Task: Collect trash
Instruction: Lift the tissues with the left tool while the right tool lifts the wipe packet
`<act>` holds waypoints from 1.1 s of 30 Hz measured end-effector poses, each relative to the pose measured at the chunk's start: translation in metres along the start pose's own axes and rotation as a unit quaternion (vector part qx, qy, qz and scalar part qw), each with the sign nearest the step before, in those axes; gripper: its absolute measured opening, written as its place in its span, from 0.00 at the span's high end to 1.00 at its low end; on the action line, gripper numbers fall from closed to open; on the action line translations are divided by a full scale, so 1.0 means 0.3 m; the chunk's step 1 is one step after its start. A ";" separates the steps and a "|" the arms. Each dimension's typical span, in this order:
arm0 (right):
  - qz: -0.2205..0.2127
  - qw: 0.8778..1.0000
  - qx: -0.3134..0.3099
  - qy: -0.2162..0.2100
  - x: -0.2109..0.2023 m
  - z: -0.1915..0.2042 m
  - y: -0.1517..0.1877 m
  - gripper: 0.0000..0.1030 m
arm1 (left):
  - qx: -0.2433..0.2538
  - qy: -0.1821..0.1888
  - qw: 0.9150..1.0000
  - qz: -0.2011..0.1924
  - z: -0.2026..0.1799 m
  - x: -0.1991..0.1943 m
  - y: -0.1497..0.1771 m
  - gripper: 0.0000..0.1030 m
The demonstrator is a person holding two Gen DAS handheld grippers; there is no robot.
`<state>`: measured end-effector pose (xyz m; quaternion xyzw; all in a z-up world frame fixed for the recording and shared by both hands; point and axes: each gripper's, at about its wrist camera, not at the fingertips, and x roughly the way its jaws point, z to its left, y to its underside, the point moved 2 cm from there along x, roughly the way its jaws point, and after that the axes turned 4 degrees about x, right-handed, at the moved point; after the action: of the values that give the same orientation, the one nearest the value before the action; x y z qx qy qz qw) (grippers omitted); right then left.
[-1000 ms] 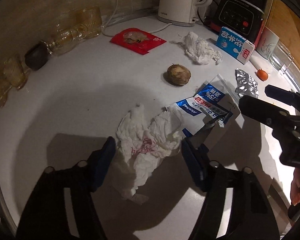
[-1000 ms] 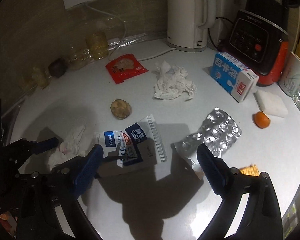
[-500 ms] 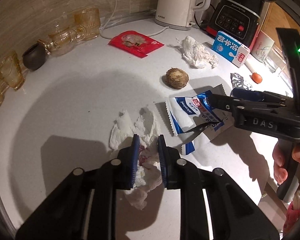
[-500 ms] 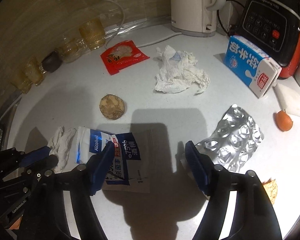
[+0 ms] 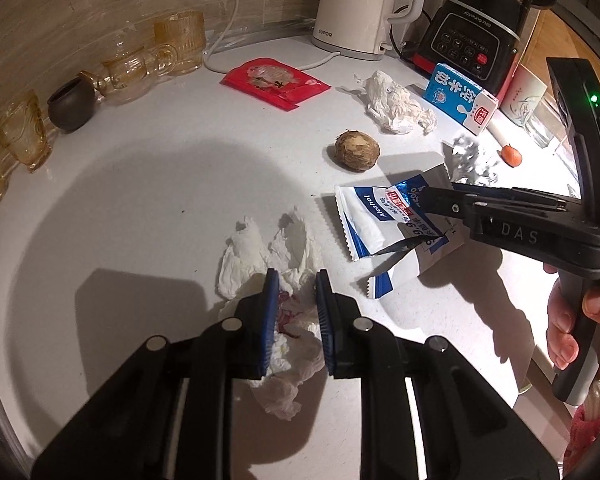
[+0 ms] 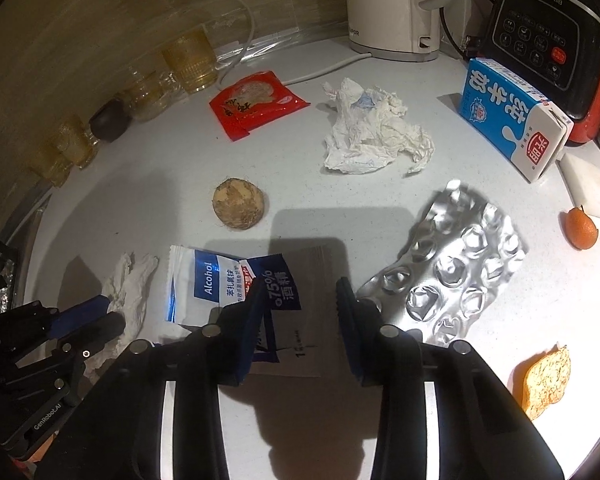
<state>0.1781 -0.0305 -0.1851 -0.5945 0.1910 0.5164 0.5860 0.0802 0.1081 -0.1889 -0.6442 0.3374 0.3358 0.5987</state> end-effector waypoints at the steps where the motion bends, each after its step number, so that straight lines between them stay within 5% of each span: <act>1: -0.002 1.000 -0.001 -0.002 -0.005 0.002 -0.003 0.64 | -0.001 0.001 1.000 0.000 0.002 0.000 0.000 0.81; 17: 0.036 0.996 -0.075 -0.031 0.040 0.002 -0.079 0.59 | -0.008 0.015 1.000 0.001 0.024 0.005 0.008 0.81; 23: 0.037 0.994 -0.088 -0.047 0.007 0.031 -0.061 0.97 | -0.008 0.015 1.000 0.000 0.024 0.004 0.008 0.81; 33: -0.013 0.998 -0.064 -0.018 -0.193 0.074 0.030 0.98 | -0.013 0.025 0.999 -0.022 0.013 -0.069 0.039 0.84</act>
<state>0.1390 -0.0347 -0.1362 -0.6239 0.1393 0.5301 0.5571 0.0590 0.1121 -0.1783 -0.6677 0.3333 0.3107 0.5888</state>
